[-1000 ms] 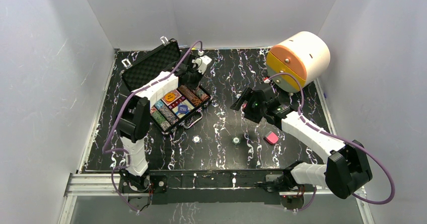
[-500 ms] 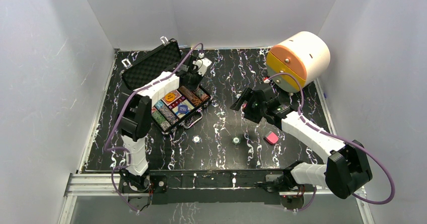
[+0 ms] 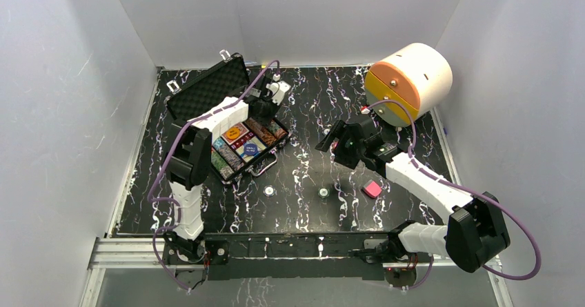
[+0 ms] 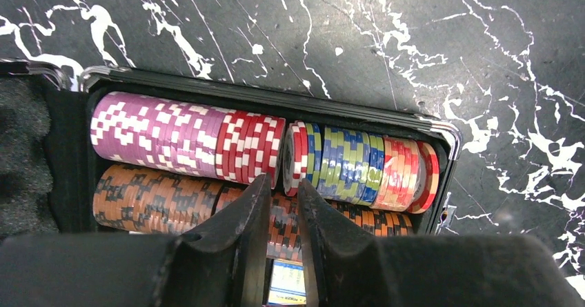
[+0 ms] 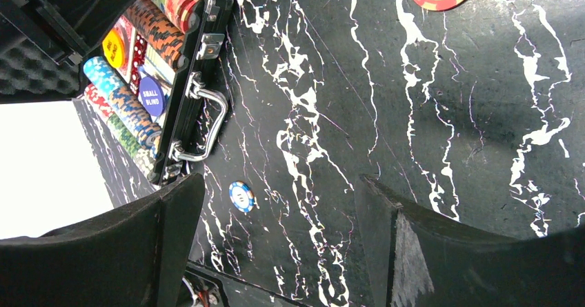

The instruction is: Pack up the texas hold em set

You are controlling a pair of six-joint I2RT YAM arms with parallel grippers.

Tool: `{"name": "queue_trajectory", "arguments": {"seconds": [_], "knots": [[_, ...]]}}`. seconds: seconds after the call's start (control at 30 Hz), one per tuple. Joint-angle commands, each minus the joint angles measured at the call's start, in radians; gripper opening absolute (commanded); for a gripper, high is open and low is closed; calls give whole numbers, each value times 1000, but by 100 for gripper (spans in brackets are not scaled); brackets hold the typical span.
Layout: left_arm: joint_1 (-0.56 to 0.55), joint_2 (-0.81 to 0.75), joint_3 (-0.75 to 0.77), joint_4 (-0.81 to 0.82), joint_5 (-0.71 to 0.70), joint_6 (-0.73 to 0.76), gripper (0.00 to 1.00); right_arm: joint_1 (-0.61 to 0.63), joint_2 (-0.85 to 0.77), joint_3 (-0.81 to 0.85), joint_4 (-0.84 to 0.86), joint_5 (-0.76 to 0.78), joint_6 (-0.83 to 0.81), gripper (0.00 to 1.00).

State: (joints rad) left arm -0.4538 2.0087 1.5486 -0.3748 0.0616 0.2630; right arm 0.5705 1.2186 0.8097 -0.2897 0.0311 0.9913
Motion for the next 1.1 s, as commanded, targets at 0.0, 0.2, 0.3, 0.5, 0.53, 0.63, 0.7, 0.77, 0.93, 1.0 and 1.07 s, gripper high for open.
{"name": "queue_trajectory", "arguments": {"seconds": [0.0, 0.2, 0.3, 0.5, 0.53, 0.63, 0.7, 0.77, 0.93, 1.0, 1.07], "knots": [[1, -29, 50, -22, -1, -6, 20, 0, -15, 43, 18, 10, -6, 87], [1, -32, 55, -27, 7, -9, 10, 0, -8, 46, 21, 3, -8, 87], [2, -19, 53, -32, 10, -11, 3, -1, -11, 43, 20, 4, -9, 87], [1, 11, 50, -40, 34, -28, 0, 0, -13, 43, 15, 9, -11, 87], [1, 14, 51, -40, 34, -31, 0, 0, -13, 43, 15, 10, -11, 87], [1, 22, 53, -40, 30, -33, 0, -1, -16, 43, 13, 12, -11, 87], [1, 30, 54, -39, 21, -34, 0, 0, -16, 42, 11, 15, -11, 87], [1, 34, 53, -39, 12, -34, 0, 0, -15, 42, 11, 16, -12, 87], [1, 39, 51, -41, -12, -37, 0, -1, -15, 42, 10, 16, -11, 87], [1, 23, 57, -38, -10, -40, 0, -1, -16, 44, 6, 22, -17, 87], [4, 1, 72, -39, 2, -43, 0, -1, -16, 51, -2, 33, -30, 87]]}}
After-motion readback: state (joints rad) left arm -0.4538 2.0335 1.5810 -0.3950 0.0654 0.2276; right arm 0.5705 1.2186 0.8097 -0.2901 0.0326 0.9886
